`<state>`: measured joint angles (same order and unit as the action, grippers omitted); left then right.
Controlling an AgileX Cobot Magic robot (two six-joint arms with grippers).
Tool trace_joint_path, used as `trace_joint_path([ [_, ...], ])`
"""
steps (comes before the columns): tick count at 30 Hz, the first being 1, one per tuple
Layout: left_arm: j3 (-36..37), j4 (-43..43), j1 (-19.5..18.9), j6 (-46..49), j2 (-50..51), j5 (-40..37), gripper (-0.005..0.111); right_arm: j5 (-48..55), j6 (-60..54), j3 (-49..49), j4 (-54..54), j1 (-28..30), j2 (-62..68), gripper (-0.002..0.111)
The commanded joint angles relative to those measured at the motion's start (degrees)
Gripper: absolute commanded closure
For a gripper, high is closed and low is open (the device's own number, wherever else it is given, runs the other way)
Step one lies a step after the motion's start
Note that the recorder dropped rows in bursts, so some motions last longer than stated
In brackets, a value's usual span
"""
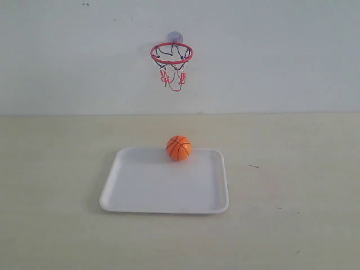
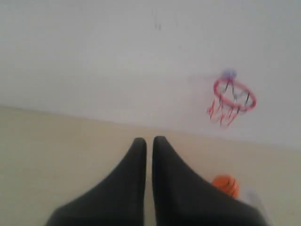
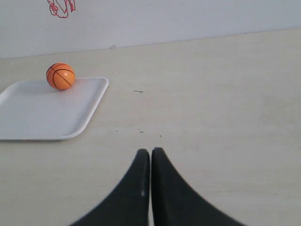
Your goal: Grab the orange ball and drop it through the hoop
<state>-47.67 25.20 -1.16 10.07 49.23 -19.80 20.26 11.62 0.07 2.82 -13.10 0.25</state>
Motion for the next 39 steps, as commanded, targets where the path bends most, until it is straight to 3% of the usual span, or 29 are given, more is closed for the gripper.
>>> trace_joint_path([
  [1,-13.6,1.5,0.4,12.2,20.3,-14.9,0.103,-0.4,-0.2,-0.1,0.5,-0.1,-0.3,0.108],
  [7,-29.1,9.9,1.2,22.5,40.1,-21.2,0.097,-0.4,-0.2,-0.1,0.5,-0.1,-0.3,0.108],
  [9,-32.8,10.3,2.9,25.8,44.7,-20.9,0.087,-0.4,-0.2,-0.1,0.5,-0.1,-0.3,0.108],
  [15,-45.8,9.4,8.8,26.8,58.7,-23.3,0.04,-0.4,-0.2,-0.1,0.5,-0.1,-0.3,0.108],
  [21,-61.6,-4.2,14.9,20.1,72.9,-32.1,0.038,-0.4,-0.2,-0.1,0.5,-0.1,-0.3,0.108],
  [26,-71.3,-6.8,18.5,17.4,80.7,-38.7,0.034,-0.4,-0.2,-0.1,0.5,-0.1,-0.3,0.108],
  [33,-73.7,0.0,21.2,16.6,83.4,-39.3,0.034,-0.4,-0.2,-0.1,0.5,-0.1,-0.3,0.108],
  [39,-73.7,0.9,24.1,14.8,83.5,-32.6,0.034,-0.4,-0.2,-0.1,0.5,-0.1,-0.3,0.108],
])
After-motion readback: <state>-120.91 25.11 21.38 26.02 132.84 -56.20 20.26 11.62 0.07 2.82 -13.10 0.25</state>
